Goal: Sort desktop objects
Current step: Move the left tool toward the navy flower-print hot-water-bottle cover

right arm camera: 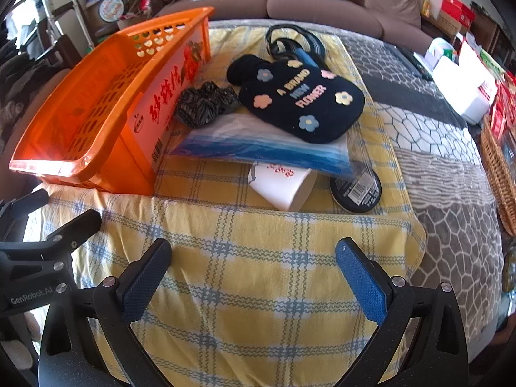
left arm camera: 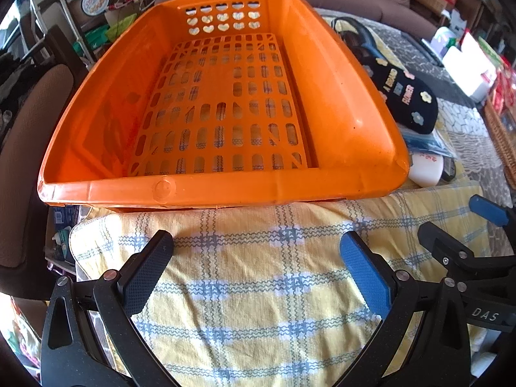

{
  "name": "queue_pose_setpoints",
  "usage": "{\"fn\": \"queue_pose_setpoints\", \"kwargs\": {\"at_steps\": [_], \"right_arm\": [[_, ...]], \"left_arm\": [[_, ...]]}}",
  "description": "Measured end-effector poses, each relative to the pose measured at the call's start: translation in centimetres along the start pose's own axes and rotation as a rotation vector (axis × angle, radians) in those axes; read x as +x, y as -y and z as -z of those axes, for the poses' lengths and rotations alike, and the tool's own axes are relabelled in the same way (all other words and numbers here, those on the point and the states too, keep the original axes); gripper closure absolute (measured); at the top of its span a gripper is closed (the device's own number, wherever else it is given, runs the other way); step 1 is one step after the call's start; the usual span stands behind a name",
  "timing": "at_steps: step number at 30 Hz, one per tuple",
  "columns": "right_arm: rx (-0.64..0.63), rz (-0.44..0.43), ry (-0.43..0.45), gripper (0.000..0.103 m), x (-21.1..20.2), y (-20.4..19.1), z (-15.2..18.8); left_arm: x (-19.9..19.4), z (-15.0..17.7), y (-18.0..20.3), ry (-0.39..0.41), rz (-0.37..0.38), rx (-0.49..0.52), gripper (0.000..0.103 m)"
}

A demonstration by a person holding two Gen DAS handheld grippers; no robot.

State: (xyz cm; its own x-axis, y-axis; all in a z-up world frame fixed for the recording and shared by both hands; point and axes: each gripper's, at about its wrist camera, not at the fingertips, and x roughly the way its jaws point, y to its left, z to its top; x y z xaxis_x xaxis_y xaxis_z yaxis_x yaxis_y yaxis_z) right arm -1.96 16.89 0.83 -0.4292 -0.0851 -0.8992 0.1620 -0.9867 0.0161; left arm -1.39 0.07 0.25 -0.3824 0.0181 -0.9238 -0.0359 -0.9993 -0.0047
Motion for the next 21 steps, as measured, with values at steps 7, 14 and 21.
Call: {"fn": "queue_pose_setpoints", "kwargs": {"at_steps": [7,14,21], "right_arm": [[0.035,-0.01,-0.025,0.0,-0.01,0.38,-0.03],[0.036,0.003,-0.017,0.0,0.04,0.25,0.03],[0.027,0.009,-0.021,0.0,0.07,0.2,0.0]], "left_arm": [[-0.15,0.27,-0.25,-0.05,-0.006,-0.026,0.0],[-0.24,0.3,-0.26,-0.038,-0.01,-0.027,0.0],[-0.46,0.46,-0.18,-0.022,-0.01,-0.013,0.0]]}}
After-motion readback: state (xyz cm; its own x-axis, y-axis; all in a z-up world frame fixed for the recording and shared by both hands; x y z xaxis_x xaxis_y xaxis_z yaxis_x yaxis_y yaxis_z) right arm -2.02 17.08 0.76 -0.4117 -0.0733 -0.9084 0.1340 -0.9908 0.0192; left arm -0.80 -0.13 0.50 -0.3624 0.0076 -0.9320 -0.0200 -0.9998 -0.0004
